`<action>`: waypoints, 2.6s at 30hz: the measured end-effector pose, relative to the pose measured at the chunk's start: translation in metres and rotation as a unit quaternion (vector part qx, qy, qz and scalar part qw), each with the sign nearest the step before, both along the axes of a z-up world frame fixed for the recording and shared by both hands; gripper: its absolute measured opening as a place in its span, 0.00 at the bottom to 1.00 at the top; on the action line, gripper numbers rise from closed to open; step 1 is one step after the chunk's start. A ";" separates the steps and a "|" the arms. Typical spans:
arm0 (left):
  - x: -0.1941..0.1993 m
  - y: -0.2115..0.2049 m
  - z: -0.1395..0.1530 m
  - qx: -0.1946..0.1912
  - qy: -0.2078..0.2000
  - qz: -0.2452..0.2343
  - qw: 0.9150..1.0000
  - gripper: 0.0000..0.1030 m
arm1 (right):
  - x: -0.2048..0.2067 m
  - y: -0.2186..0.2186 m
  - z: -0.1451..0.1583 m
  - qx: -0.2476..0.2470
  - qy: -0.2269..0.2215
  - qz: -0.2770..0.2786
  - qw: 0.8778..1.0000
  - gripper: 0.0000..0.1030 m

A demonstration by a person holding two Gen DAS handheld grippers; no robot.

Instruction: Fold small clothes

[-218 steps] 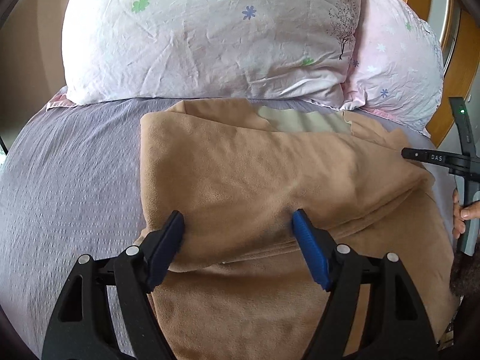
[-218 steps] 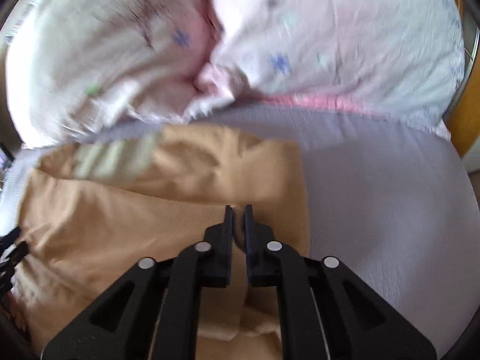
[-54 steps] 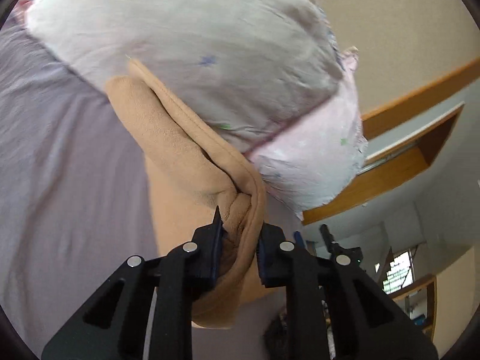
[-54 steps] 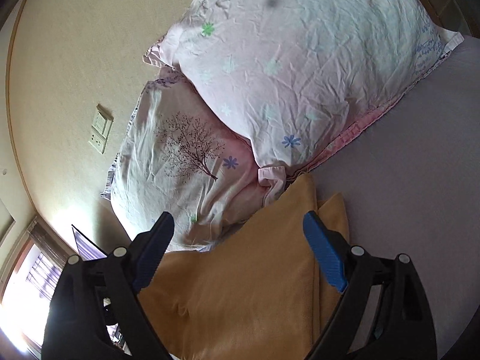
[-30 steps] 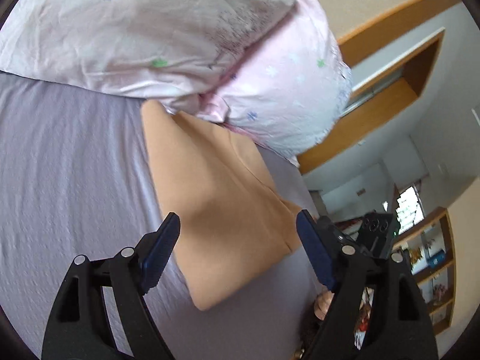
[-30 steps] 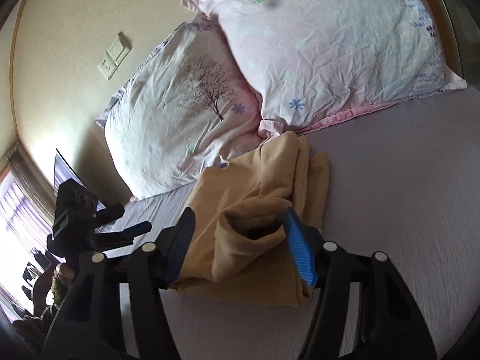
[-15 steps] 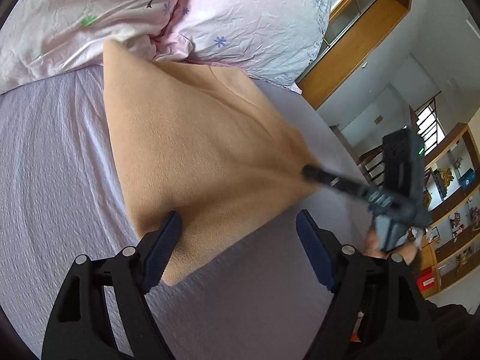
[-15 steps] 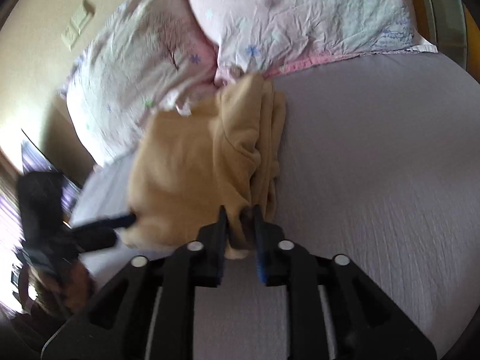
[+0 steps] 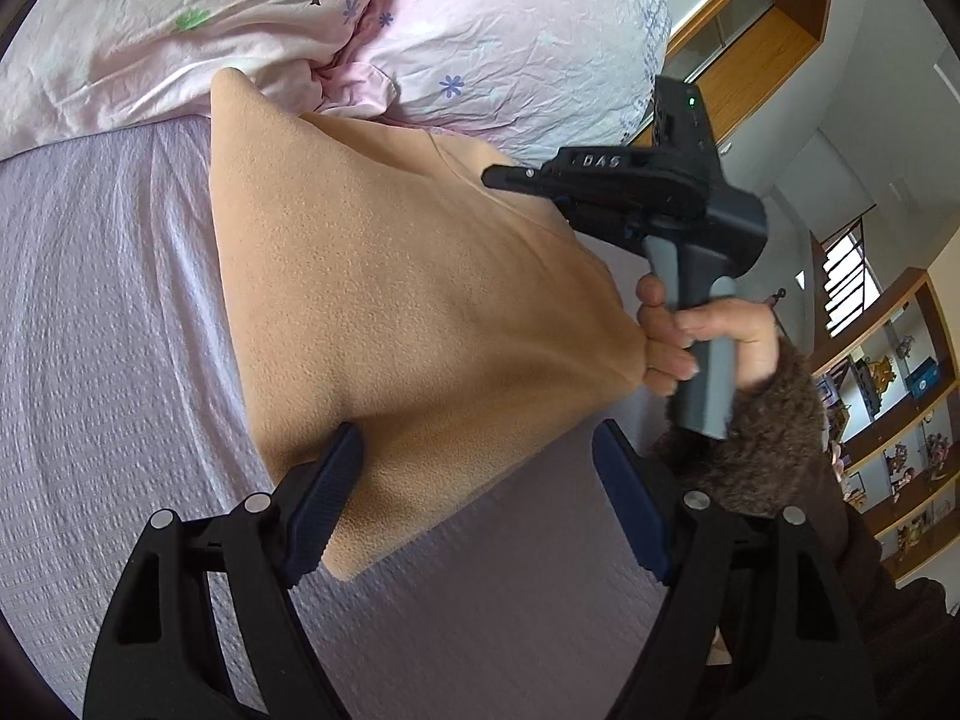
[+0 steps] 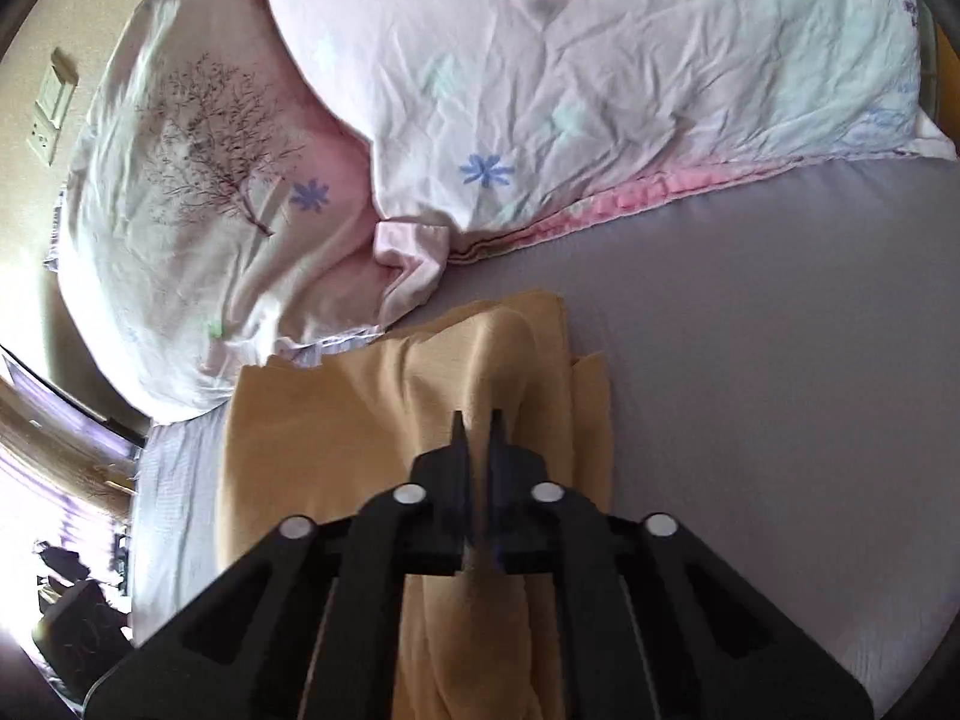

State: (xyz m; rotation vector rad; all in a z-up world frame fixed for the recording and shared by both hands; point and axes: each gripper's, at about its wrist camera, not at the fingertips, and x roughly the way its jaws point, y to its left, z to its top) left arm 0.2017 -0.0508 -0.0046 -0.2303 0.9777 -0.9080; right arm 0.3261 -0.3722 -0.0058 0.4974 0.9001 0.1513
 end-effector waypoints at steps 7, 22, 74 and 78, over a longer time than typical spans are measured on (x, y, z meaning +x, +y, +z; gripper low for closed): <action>0.029 0.039 0.030 -0.051 -0.013 0.108 0.993 0.77 | -0.030 -0.041 -0.009 0.077 0.004 -0.037 0.996 0.67; 0.100 0.028 -0.026 -0.084 0.143 0.132 0.977 0.39 | -0.057 -0.022 -0.039 0.194 0.004 0.060 0.979 0.33; -0.071 0.083 -0.013 0.283 -0.094 0.212 0.931 0.98 | -0.175 0.108 -0.029 -0.189 -0.024 0.198 0.962 0.98; -0.070 0.082 -0.014 0.288 -0.093 0.211 0.930 0.99 | -0.180 0.117 -0.030 -0.225 -0.025 0.197 0.954 0.98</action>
